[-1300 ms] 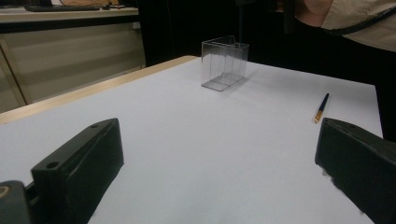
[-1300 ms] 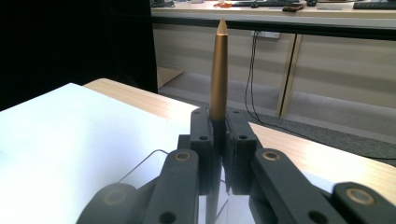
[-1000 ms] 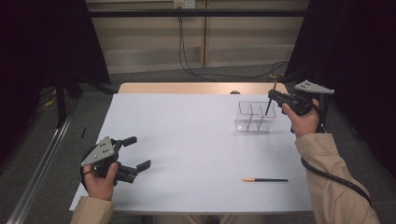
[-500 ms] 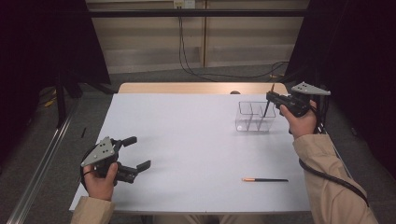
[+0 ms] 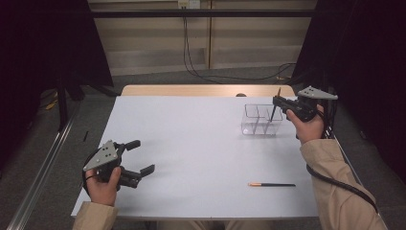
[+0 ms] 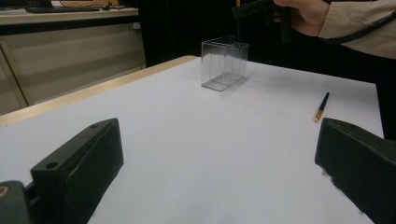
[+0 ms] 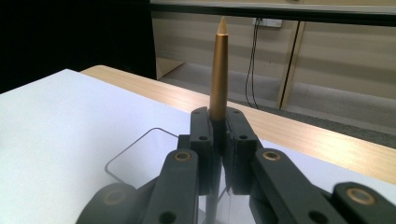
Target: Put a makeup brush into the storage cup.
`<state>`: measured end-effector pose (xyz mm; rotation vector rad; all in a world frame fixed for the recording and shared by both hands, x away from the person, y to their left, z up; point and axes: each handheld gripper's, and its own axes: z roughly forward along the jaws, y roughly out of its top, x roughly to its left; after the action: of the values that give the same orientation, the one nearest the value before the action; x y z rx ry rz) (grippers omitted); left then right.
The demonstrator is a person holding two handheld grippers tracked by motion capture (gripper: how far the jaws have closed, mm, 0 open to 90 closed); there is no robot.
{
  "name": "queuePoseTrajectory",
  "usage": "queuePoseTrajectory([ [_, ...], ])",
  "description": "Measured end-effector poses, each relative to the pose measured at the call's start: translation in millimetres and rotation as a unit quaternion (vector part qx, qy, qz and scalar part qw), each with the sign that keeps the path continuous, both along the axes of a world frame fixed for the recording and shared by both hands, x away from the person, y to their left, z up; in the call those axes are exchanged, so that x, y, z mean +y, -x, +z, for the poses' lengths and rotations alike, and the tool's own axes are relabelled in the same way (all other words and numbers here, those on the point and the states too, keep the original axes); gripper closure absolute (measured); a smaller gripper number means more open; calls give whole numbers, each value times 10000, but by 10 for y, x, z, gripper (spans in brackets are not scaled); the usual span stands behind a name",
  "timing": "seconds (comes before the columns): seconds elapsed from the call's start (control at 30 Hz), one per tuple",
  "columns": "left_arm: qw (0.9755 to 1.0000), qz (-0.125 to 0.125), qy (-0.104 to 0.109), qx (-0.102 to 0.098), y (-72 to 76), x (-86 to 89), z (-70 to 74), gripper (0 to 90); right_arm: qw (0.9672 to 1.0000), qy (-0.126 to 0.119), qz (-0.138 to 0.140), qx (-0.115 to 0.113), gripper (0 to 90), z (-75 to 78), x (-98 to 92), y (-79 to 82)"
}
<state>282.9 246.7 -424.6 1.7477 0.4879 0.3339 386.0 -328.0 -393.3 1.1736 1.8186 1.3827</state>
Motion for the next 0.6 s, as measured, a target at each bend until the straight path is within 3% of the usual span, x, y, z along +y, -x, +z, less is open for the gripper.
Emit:
queuePoseTrajectory([
  [0.6, 10000, 20, -7, -3, 2, 4, 5, 8, 10000, 43, 50, 64, 834, -30, -2, 8],
])
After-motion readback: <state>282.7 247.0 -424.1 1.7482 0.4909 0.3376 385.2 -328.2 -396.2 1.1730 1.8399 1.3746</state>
